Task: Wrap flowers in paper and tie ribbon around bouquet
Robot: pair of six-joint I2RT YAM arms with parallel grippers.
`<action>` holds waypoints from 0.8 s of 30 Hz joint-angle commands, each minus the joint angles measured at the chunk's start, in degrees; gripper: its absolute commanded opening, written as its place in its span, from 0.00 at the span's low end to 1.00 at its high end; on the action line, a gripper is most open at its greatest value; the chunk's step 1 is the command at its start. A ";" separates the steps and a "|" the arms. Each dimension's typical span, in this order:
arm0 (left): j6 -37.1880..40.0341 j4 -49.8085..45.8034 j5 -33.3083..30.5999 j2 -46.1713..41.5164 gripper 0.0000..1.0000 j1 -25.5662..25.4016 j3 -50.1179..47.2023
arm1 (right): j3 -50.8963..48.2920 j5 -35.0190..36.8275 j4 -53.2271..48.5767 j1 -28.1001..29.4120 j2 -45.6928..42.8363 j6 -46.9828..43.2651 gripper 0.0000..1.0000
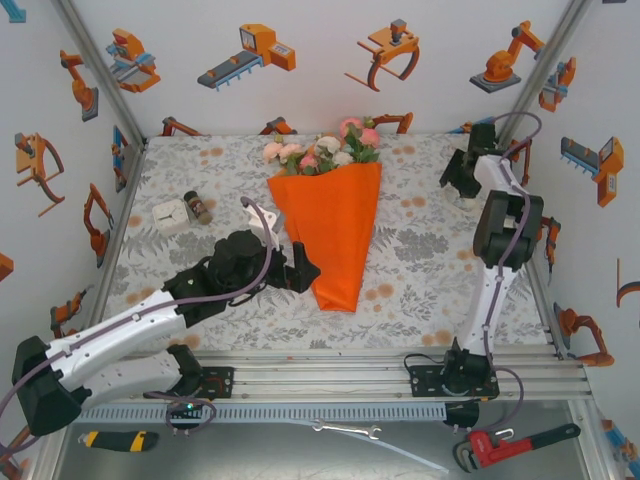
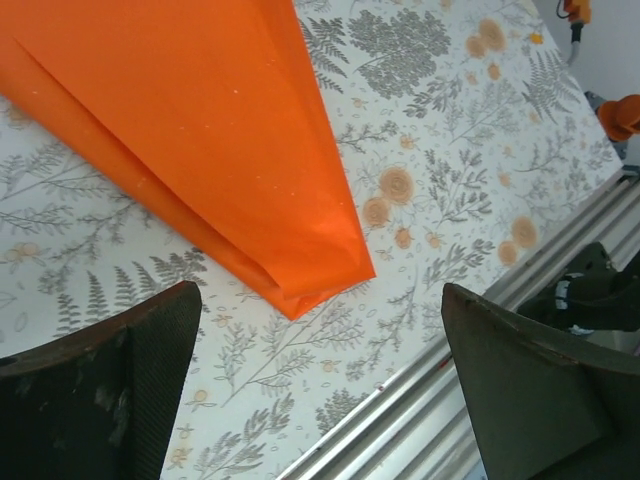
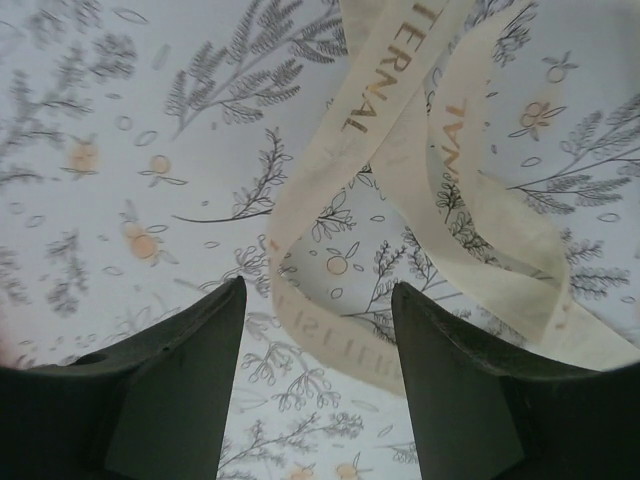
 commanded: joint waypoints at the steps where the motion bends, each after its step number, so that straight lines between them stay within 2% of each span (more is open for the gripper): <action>1: 3.38 -0.02 -0.10 -1.13 0.97 1.31 -0.66 | 4.93 -2.71 -5.91 0.09 1.78 -1.72 0.54; 5: 2.52 -0.42 -0.68 -0.75 0.97 2.05 -0.96 | 4.92 -4.71 -5.67 0.18 3.42 -0.54 0.41; 10: -0.06 -0.92 -2.46 -0.59 0.97 2.34 -1.68 | 5.22 -6.54 -5.77 0.15 2.54 0.06 0.09; 12: -1.16 -1.05 -3.17 -1.00 0.97 2.51 -1.92 | 5.71 -8.07 -6.21 0.28 0.06 0.04 0.01; 15: -2.82 -1.82 -4.59 -2.92 0.97 2.70 -1.93 | 3.47 -10.46 -6.41 1.35 -8.06 0.34 0.00; 19: -4.40 -3.81 -6.40 -6.40 0.97 3.08 -2.10 | -8.18 -15.12 -1.79 5.53 -26.79 3.31 0.00; 22: -4.39 -5.47 -6.71 -9.36 0.97 3.39 -2.42 | -16.58 -17.89 2.07 12.29 -40.90 4.16 0.00; 24: -4.50 -7.22 -7.14 -11.27 0.97 3.56 -2.23 | -20.37 -18.22 3.28 19.18 -48.16 3.88 0.00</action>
